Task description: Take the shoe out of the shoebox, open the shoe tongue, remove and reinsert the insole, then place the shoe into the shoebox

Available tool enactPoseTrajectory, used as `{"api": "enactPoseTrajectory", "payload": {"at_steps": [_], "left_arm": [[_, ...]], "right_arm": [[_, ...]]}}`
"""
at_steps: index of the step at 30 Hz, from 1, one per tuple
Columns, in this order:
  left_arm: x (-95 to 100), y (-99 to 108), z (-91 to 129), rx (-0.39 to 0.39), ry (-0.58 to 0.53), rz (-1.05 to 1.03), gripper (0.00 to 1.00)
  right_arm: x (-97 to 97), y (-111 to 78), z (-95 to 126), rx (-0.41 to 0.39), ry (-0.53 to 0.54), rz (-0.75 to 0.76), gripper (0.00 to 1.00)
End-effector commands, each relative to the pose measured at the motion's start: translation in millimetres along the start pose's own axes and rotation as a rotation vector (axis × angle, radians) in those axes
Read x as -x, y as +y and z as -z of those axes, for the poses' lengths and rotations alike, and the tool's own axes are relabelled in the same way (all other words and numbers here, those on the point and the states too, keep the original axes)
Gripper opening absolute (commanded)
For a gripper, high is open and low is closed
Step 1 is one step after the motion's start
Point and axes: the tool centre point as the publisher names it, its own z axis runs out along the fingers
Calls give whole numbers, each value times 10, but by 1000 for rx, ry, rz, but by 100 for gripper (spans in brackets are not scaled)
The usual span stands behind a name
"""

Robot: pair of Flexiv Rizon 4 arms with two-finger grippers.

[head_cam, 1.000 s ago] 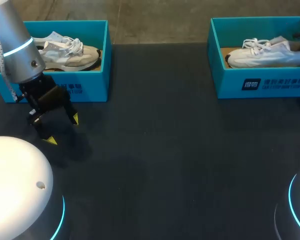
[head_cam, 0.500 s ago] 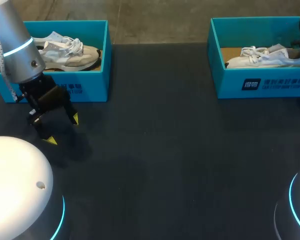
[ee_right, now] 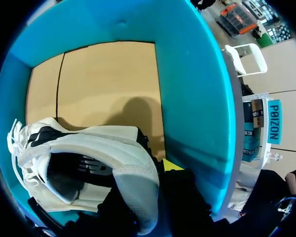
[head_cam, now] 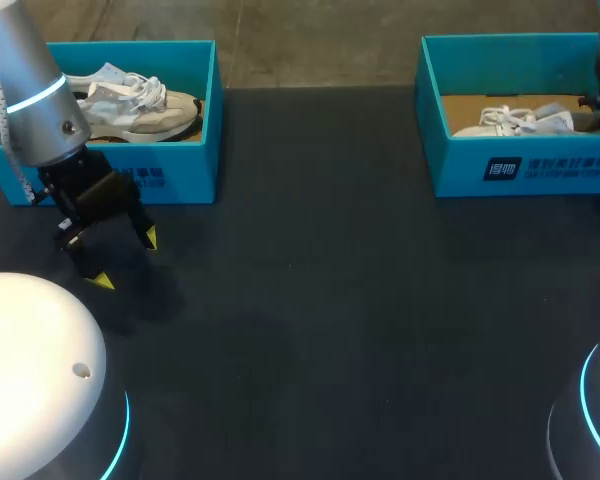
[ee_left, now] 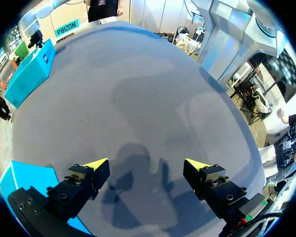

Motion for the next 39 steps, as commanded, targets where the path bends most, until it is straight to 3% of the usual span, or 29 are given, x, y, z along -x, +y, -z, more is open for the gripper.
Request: {"api": "enactPoseTrajectory", "payload": {"at_steps": [1, 17, 18, 21, 22, 30, 39], "left_arm": [[-8, -1, 4, 2, 0, 0, 100], [-8, -1, 4, 2, 0, 0, 100], [-8, -1, 4, 2, 0, 0, 100], [-8, -1, 4, 2, 0, 0, 100], [-8, -1, 4, 2, 0, 0, 100], [-8, -1, 4, 2, 0, 0, 100], [-8, -1, 4, 2, 0, 0, 100]], "right_arm": [[-1, -28, -81, 7, 8, -1, 0], [-30, -47, -189, -1, 21, -1, 0], [-33, -47, -186, -3, 23, -3, 10], [-28, -53, -137, -6, 27, -10, 97], [-27, -57, -115, -6, 28, -13, 100], [-40, -84, 137, 3, 35, -33, 100], [-85, -136, 643, 18, 52, -45, 100]]}}
